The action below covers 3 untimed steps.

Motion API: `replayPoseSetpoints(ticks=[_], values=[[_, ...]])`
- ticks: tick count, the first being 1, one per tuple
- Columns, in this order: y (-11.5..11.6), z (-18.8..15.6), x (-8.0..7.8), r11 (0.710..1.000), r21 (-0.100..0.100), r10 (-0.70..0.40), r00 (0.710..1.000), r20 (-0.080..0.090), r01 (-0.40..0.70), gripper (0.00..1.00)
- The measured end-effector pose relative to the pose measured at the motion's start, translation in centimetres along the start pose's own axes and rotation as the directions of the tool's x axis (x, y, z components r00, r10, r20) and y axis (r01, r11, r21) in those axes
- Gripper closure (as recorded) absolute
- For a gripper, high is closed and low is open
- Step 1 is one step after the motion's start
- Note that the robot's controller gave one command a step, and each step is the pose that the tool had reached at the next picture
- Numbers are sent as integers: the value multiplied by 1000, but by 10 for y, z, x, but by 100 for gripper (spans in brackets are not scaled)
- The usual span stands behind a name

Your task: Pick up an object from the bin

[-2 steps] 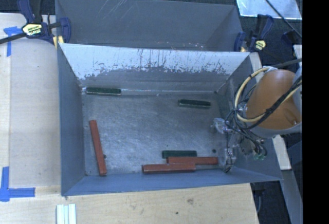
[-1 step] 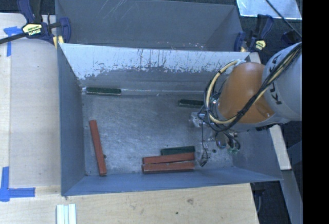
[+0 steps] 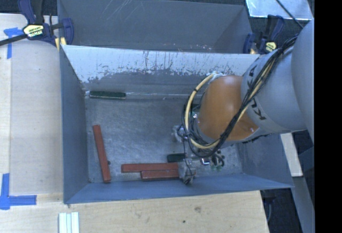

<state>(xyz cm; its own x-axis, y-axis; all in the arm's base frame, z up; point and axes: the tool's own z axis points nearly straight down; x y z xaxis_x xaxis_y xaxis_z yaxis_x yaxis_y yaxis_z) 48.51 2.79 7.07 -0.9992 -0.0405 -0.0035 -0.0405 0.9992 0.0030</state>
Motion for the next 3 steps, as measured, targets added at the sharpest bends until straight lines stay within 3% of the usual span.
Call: replayPoseSetpoints(ticks=[1,2,3], values=[[-4,-2,0,1000,2,2,1000,-6,-2,100],[-78,-43,-18,997,8,71,997,6,-71,100],[-85,-185,-13,1000,6,14,1000,9,-14,100]])
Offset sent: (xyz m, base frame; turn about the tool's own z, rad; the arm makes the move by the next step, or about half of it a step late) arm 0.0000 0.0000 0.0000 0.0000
